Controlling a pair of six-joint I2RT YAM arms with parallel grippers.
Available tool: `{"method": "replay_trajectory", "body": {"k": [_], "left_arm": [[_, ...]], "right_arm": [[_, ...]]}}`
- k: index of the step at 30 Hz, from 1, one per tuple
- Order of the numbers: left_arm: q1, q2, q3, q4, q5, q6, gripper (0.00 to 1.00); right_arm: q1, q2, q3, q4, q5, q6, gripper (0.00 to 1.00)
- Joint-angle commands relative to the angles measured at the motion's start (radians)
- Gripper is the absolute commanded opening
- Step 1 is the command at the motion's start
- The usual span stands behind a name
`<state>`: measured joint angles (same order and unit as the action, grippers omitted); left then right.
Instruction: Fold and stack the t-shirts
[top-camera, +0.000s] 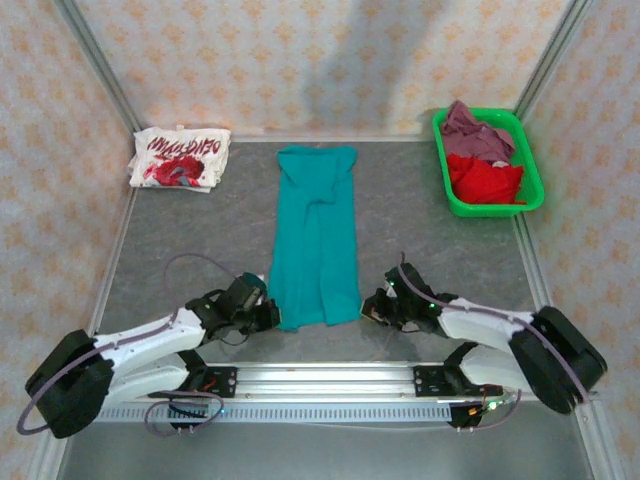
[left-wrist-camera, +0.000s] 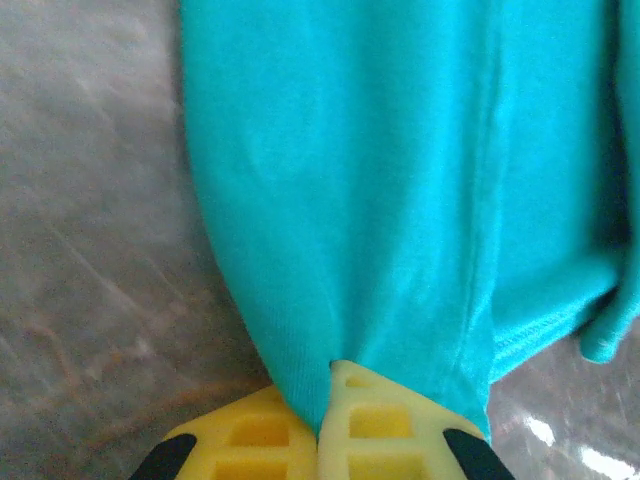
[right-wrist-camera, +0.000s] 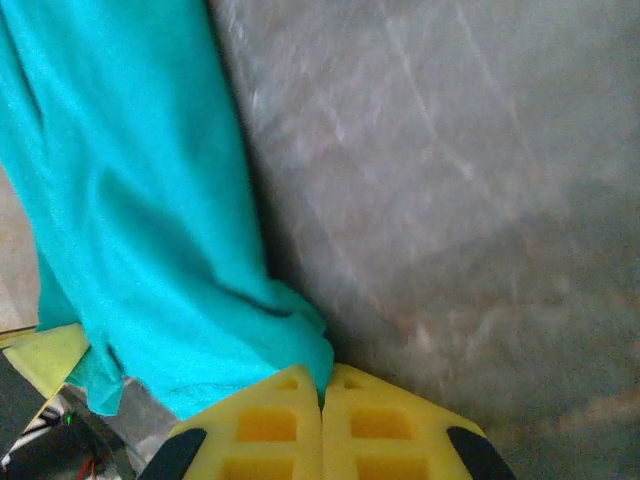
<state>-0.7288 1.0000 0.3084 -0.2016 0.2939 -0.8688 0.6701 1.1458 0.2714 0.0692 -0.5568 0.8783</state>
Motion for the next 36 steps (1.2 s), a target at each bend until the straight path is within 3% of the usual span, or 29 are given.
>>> {"method": "replay_trajectory", "body": {"k": [1,5,10,14,17,25,36], "left_arm": [[-0.103,-0.098,-0.003,-0.111,-0.17,-0.148,0.0],[-0.136,-0.151,-0.014,-0.114,-0.2,-0.194,0.0],[-0.132,-0.091,0.101,-0.205,-0.249,-0.135,0.0],[-0.033,-0.07,0.189,-0.257,-0.207,-0.06,0.0],[0.063,-0.041,0.232,-0.246,-0.152,0.012,0.0],[0.209,0.176,0.453,-0.243,-0.068,0.208,0.0],[0.354,0.467,0.693,-0.211,-0.069,0.391,0.0]], "right_arm": [[0.039,-0.125,-0.038,-0.082,0.041,0.005,0.0],[0.046,-0.232,-0.036,-0.132,0.082,0.02,0.0],[0.046,-0.237,0.045,-0.178,0.136,0.017,0.0],[0.043,-0.208,0.132,-0.212,0.211,-0.016,0.0],[0.023,-0.14,0.202,-0.21,0.226,-0.055,0.0],[-0.048,0.12,0.472,-0.272,0.234,-0.2,0.0],[-0.131,0.363,0.681,-0.211,0.244,-0.318,0.0]]}}
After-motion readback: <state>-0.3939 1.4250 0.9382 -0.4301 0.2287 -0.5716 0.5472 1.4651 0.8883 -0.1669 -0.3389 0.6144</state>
